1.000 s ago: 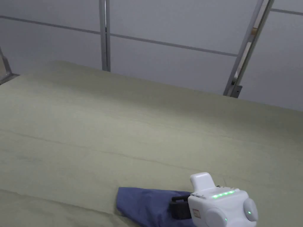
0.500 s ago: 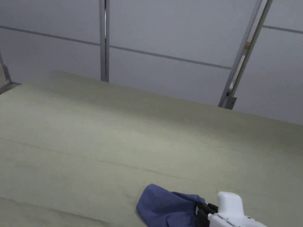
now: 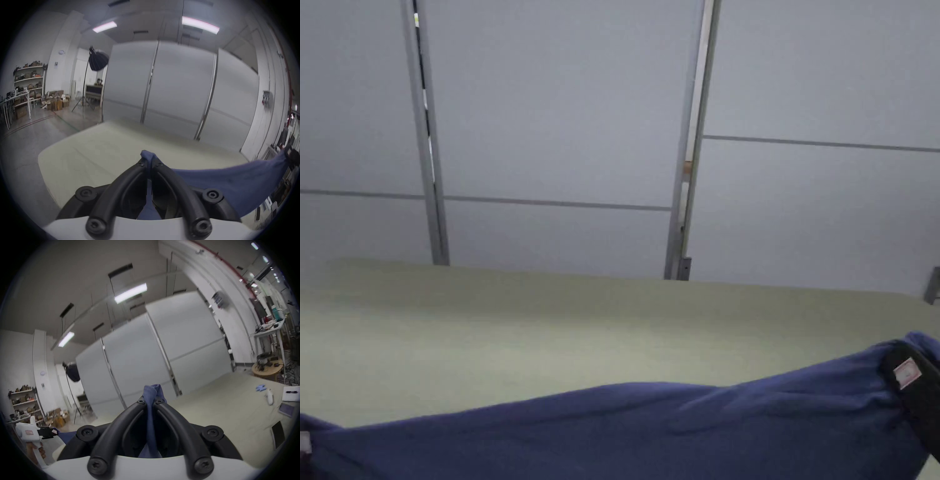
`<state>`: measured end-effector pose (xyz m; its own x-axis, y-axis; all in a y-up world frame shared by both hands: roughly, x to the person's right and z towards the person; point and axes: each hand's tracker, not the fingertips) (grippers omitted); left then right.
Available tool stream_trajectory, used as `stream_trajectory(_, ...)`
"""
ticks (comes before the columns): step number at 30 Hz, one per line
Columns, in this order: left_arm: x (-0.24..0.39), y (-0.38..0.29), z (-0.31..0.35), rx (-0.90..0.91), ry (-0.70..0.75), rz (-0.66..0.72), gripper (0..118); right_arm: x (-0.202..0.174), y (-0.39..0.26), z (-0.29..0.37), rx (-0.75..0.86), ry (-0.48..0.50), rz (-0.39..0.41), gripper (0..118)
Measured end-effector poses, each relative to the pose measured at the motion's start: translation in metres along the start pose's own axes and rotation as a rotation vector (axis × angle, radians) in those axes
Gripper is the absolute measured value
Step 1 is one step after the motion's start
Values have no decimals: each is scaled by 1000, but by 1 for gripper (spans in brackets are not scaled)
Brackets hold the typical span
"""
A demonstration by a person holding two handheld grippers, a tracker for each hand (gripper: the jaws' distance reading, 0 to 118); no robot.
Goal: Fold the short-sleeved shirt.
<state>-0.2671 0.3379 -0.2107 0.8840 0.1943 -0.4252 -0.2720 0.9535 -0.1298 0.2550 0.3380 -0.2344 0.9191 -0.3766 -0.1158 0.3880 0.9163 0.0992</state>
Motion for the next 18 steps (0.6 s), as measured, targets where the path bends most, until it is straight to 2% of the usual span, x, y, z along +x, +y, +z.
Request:
stream_trajectory(5,11,48,37,201,-72,5,4,4,46,40,148,20,-5,4)
stream_trajectory(9,32,87,53,241,-106,8,4,-2,72,40,186,25,19,4)
stream_trajectory(12,48,110,41,256,-143,25,4,-7,90,22,193,38,44,4)
stream_trajectory(18,92,167,-32,240,-204,38,4,-15,124,-70,167,43,117,4)
